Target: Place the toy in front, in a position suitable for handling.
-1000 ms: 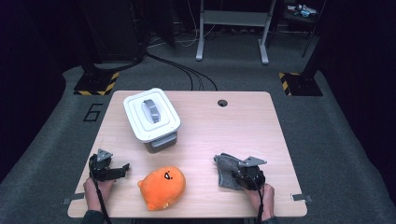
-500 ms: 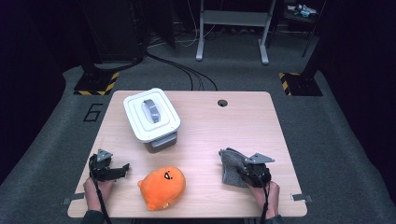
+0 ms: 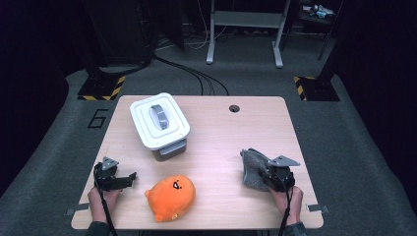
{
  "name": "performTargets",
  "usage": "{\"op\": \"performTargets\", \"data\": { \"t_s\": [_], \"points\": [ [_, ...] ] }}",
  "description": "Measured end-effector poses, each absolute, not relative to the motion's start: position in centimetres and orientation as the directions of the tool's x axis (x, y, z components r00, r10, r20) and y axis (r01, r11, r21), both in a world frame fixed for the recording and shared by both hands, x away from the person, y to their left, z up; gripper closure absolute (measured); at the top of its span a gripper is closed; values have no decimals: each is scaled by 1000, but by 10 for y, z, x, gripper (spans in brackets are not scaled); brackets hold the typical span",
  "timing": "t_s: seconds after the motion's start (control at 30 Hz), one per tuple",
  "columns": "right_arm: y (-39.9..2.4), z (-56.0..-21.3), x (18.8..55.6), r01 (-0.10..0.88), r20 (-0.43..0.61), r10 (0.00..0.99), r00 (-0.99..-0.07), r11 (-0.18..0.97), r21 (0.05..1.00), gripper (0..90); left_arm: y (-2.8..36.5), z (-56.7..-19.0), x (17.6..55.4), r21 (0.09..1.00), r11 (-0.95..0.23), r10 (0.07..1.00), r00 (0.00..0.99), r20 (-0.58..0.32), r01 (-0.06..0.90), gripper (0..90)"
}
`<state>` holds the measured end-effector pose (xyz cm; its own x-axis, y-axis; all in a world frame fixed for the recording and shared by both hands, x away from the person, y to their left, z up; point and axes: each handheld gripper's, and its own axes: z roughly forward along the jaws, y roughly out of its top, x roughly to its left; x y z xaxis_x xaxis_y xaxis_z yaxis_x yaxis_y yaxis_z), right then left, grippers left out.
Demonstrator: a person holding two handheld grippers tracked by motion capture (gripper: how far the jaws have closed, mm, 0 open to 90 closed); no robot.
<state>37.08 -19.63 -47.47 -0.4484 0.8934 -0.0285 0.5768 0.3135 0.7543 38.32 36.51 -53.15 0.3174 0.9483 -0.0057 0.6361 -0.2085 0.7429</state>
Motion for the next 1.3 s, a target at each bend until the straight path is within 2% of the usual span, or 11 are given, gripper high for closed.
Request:
{"op": "performTargets", "data": {
  "t_s": [0.77, 1.3],
  "points": [
    [-233, -471, 404, 617, -5, 936, -351, 235, 751, 711, 365, -531, 383, 743, -209, 948, 318, -6, 636, 107],
    [-247, -470, 429, 634, -12, 945, -328, 229, 739, 708, 365, -531, 383, 743, -208, 948, 317, -6, 636, 107]
  ]
}}
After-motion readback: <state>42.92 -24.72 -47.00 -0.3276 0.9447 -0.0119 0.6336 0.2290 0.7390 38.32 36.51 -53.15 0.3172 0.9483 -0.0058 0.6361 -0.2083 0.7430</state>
